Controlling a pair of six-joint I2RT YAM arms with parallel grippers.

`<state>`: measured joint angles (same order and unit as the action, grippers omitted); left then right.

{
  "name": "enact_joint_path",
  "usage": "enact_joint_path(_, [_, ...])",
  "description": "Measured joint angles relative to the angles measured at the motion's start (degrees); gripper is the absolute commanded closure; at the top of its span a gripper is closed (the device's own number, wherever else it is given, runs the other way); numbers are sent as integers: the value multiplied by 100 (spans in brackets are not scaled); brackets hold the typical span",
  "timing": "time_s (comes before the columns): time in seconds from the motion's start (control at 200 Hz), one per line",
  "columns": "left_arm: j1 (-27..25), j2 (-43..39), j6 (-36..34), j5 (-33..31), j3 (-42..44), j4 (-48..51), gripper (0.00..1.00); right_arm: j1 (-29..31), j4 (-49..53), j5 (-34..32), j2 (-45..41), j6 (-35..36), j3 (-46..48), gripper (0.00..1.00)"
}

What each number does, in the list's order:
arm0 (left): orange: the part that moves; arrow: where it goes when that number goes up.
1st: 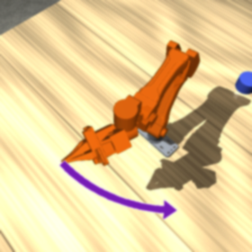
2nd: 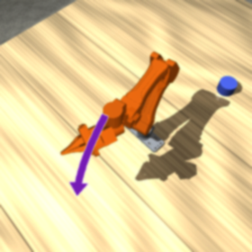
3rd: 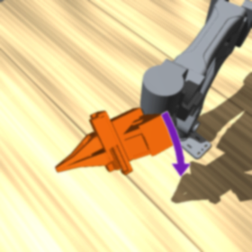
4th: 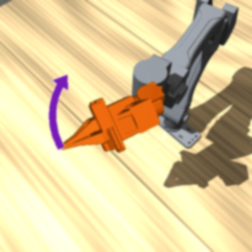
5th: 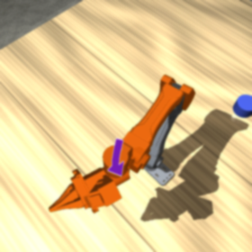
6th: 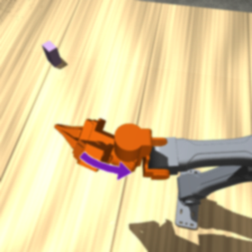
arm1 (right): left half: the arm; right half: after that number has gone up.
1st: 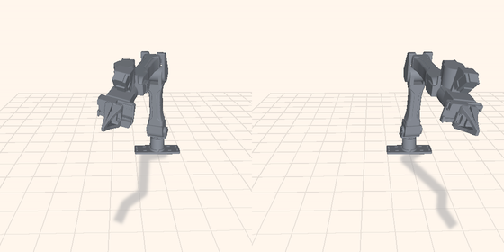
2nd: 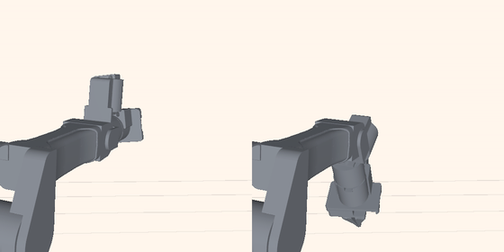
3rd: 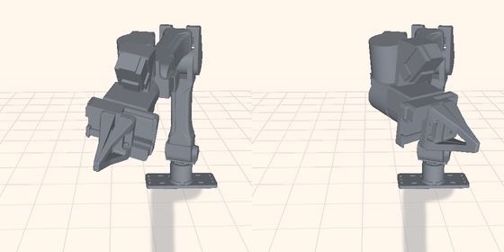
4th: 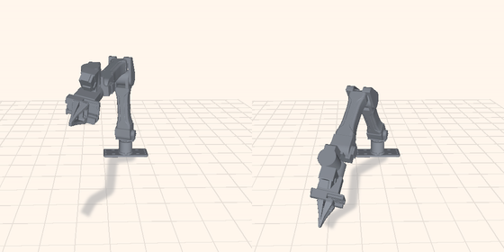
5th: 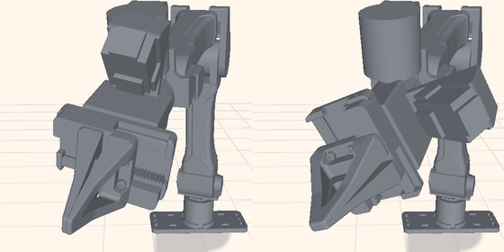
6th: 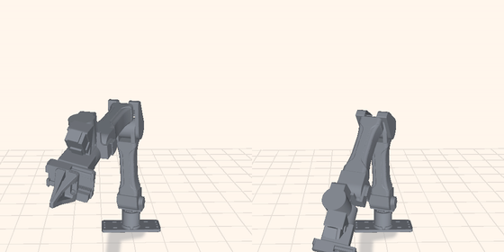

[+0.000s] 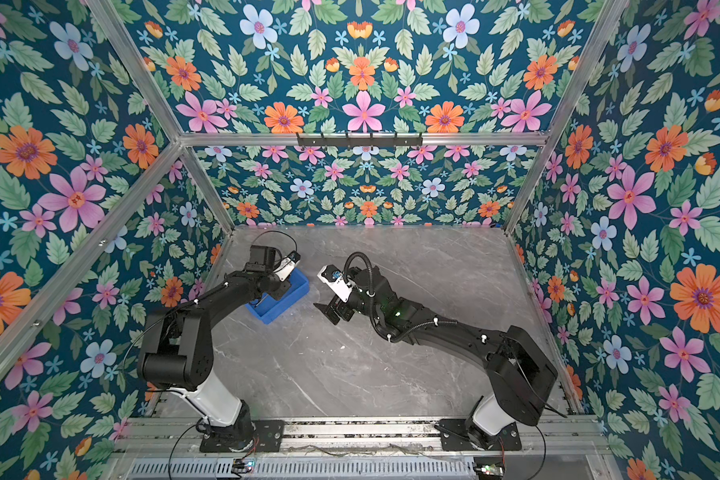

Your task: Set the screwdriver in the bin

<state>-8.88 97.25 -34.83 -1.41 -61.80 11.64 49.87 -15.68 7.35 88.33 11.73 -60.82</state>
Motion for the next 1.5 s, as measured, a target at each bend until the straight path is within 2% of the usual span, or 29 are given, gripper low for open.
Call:
enact_joint_path(0.445, [4, 223, -20, 15, 424, -437, 100, 0, -35, -44, -240, -68, 166, 1])
enact_joint_path(0.59, [4, 157, -48, -4, 479, -439, 92, 0, -81, -44, -306, -153, 282, 1])
enact_joint_path(0.73, [4, 22, -46, -24, 518, -472, 76, 0, -114, -87, -343, -254, 352, 1])
enact_joint_path(0.845, [4, -83, 7, -24, 518, -474, 70, 0, -186, -87, -374, -275, 369, 1])
enact_joint_path(0.985, [4, -208, 164, -4, 452, -437, 52, 0, -212, -133, -442, -304, 431, 1])
enact_joint_path(1.005, [4, -236, 188, 0, 452, -435, 48, 0, -216, -140, -452, -315, 437, 1])
enact_joint_path(1.055, [4, -310, 225, 2, 455, -428, 28, 0, -249, -149, -487, -363, 461, 1])
enact_joint_path(1.09, [4, -363, 291, 0, 455, -431, 19, -7, -254, -151, -514, -382, 481, 1])
enact_joint_path(1.255, [4, -699, 520, -15, 531, -431, 1, -57, -251, -199, -710, -470, 612, 1])
enact_joint_path(1.5, [4, -1397, 1075, -70, 785, -649, 1, -334, -249, -413, -1156, -575, 951, 1])
